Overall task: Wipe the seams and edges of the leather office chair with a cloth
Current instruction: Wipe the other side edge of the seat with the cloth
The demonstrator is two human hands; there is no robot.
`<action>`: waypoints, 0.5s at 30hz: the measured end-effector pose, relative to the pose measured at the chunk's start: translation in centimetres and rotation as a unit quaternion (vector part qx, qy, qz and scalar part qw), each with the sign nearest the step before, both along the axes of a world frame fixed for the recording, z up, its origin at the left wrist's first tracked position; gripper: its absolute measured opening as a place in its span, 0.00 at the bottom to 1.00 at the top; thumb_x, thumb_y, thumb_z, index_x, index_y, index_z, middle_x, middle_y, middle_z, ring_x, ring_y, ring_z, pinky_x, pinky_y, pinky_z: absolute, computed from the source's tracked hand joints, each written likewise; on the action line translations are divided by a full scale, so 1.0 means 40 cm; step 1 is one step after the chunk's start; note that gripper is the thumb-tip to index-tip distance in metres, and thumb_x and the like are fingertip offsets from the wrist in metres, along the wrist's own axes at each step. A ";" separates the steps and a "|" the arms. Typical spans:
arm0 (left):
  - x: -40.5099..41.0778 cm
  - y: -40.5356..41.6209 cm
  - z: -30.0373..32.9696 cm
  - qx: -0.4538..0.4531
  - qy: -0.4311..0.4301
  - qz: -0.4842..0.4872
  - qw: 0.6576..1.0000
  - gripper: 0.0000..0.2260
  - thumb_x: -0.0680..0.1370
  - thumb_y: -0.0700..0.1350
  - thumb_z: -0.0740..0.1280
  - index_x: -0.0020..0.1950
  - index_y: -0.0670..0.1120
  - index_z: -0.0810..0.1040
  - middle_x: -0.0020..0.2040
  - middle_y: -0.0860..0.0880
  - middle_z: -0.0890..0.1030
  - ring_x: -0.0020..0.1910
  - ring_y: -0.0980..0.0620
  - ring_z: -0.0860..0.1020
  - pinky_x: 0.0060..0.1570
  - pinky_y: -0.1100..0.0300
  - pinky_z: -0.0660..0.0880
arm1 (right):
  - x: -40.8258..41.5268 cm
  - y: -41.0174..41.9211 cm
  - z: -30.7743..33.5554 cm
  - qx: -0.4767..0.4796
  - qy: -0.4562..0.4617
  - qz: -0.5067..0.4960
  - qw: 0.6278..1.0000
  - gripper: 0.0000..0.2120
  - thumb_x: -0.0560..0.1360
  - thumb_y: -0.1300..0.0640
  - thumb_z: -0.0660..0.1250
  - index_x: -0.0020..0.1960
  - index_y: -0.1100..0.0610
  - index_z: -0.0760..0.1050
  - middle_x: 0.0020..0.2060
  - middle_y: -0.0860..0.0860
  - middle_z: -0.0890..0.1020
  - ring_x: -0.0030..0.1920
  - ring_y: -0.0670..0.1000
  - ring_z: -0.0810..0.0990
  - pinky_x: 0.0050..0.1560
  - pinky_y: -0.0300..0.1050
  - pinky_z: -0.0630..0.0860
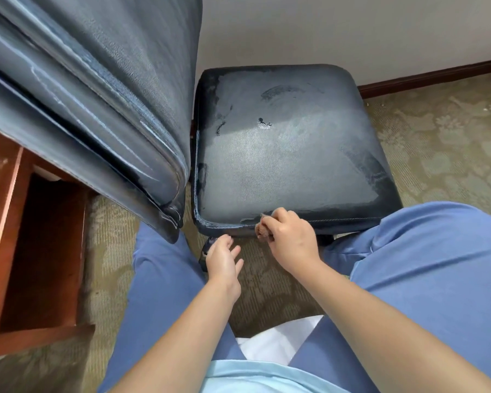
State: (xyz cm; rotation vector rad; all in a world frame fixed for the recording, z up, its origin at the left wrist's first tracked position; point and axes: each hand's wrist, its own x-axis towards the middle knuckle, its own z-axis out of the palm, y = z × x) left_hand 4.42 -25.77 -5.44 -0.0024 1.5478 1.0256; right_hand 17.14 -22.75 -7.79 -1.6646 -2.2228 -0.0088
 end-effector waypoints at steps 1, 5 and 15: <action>0.004 -0.002 -0.002 0.001 0.009 0.002 1.000 0.17 0.83 0.42 0.56 0.72 0.45 0.67 0.69 0.45 0.73 0.65 0.47 0.74 0.66 0.50 0.69 | 0.016 -0.002 0.001 -0.003 -0.003 -0.007 1.000 0.11 0.58 0.63 0.78 0.38 0.56 0.80 0.34 0.52 0.77 0.29 0.56 0.74 0.27 0.39 0.61; 0.010 0.000 -0.002 0.010 0.014 0.014 1.000 0.20 0.83 0.41 0.55 0.76 0.48 0.61 0.69 0.44 0.72 0.64 0.46 0.75 0.63 0.50 0.70 | 0.008 0.003 0.005 -0.020 -0.012 -0.014 1.000 0.11 0.58 0.62 0.79 0.37 0.56 0.80 0.34 0.52 0.77 0.29 0.56 0.75 0.27 0.39 0.61; -0.018 0.001 -0.002 0.016 0.020 0.023 0.999 0.21 0.84 0.42 0.54 0.77 0.48 0.60 0.71 0.43 0.71 0.66 0.45 0.73 0.66 0.49 0.68 | -0.068 0.028 0.006 -0.012 0.007 0.040 0.999 0.11 0.57 0.62 0.79 0.36 0.54 0.80 0.32 0.50 0.76 0.29 0.55 0.75 0.25 0.39 0.61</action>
